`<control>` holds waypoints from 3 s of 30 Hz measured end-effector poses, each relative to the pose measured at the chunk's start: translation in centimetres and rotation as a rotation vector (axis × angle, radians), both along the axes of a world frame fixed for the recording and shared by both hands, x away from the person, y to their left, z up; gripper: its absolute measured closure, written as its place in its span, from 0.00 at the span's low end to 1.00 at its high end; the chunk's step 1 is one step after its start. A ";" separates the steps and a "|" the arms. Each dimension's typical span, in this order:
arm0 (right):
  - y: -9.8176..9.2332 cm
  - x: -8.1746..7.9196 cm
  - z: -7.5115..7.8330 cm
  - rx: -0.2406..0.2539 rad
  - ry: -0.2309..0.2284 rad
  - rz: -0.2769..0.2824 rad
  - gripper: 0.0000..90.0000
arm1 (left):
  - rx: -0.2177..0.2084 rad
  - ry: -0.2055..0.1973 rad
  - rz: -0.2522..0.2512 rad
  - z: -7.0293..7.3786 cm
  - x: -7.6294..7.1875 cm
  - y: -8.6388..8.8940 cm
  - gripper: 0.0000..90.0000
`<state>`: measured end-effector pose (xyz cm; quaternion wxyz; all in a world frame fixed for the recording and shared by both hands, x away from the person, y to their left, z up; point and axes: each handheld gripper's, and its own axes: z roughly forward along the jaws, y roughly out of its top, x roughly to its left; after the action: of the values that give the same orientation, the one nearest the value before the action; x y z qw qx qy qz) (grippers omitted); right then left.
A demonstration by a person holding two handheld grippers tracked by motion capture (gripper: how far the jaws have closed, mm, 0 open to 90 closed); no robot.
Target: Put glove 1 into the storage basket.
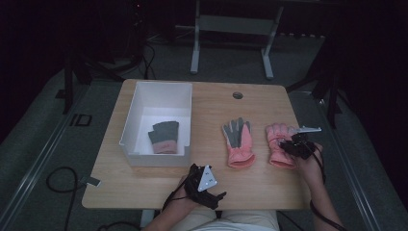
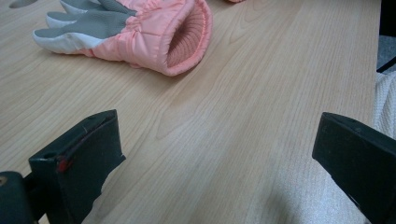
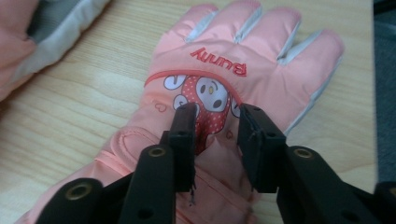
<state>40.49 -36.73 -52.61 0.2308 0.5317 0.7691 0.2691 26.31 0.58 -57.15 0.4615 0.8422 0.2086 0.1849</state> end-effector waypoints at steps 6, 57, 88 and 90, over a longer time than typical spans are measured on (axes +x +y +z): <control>0.3 0.1 -0.7 0.016 -0.001 -0.041 0.93 | -0.003 -0.005 -0.002 0.1 -0.1 0.1 0.01; 11.4 -1.5 11.2 0.107 -0.149 0.184 0.98 | -0.024 -0.024 0.021 0.6 0.0 0.6 0.01; 15.2 -0.7 3.2 0.023 -0.013 0.161 0.95 | -0.004 -0.022 0.022 0.5 -0.1 0.4 0.01; 15.2 -0.5 2.8 0.029 -0.012 0.160 0.94 | -0.005 -0.024 0.025 0.4 -0.1 0.4 0.01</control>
<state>39.95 -21.52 -49.79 0.2055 0.4704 0.8037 0.3011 26.22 0.96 -56.70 0.4638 0.8361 0.2138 0.2002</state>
